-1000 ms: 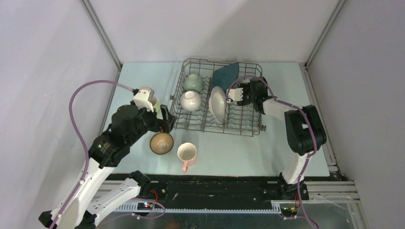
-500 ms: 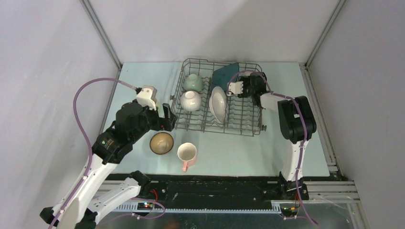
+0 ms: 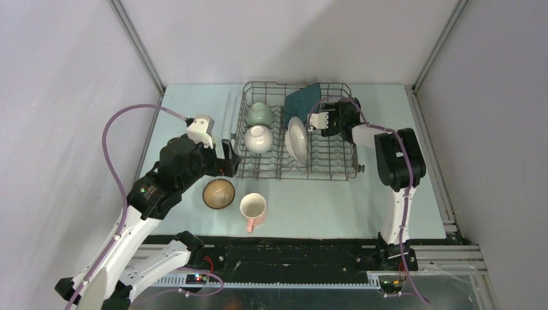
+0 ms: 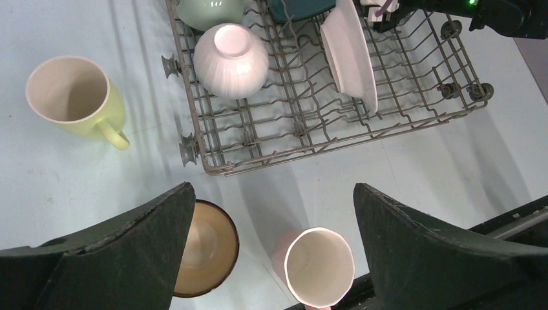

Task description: Load the mixed dishes into the dish rack

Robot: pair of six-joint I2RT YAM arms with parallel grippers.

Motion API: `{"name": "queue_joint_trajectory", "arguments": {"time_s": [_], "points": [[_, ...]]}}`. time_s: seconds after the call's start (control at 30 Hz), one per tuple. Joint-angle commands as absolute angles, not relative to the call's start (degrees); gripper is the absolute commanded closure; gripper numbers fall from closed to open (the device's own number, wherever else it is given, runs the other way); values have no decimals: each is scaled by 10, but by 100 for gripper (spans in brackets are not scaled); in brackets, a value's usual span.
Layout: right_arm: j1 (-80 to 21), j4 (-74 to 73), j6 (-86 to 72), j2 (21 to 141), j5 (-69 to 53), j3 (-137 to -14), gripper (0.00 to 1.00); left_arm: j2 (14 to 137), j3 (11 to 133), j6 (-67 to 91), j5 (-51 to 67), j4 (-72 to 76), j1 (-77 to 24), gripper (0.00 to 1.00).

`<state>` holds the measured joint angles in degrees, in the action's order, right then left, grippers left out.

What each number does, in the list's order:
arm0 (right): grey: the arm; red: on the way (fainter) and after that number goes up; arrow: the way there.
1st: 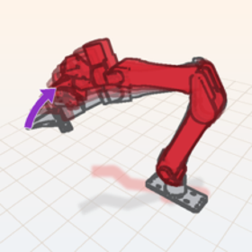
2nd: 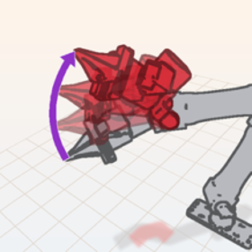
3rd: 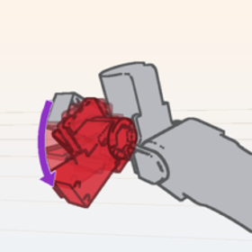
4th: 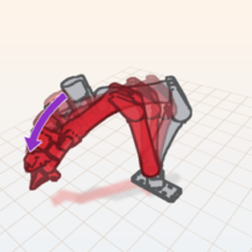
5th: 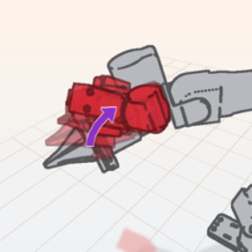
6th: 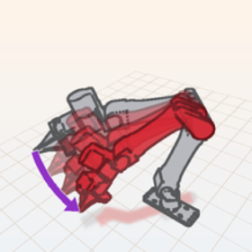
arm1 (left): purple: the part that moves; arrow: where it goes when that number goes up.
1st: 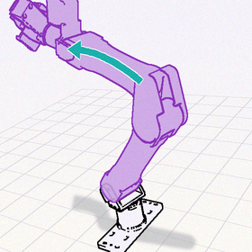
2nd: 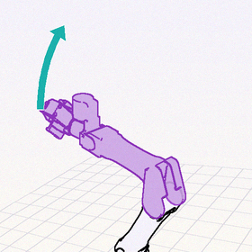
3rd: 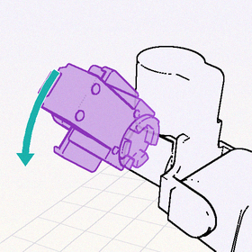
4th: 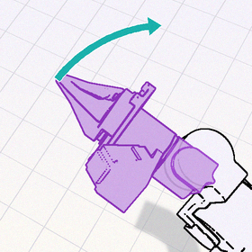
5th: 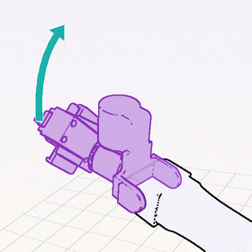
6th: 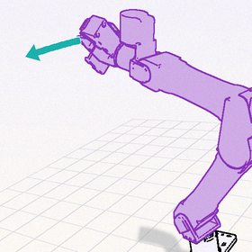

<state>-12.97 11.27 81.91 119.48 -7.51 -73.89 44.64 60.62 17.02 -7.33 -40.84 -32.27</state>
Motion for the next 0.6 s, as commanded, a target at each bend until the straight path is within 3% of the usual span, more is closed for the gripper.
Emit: {"name": "queue_joint_trajectory", "arguments": {"time_s": [0.0,0.03,0.1,0.57], "points": [[-127,80,815,1167,-95,-760,9,443,603,176,-71,-392,-320,0],[-126,70,811,1159,-104,-760,3,442,603,176,-70,-393,-320,0],[-126,53,810,1148,-115,-761,1,443,607,174,-68,-397,-320,0],[-175,-100,779,994,-136,-684,0,459,643,182,-56,-490,-319,0]]}}
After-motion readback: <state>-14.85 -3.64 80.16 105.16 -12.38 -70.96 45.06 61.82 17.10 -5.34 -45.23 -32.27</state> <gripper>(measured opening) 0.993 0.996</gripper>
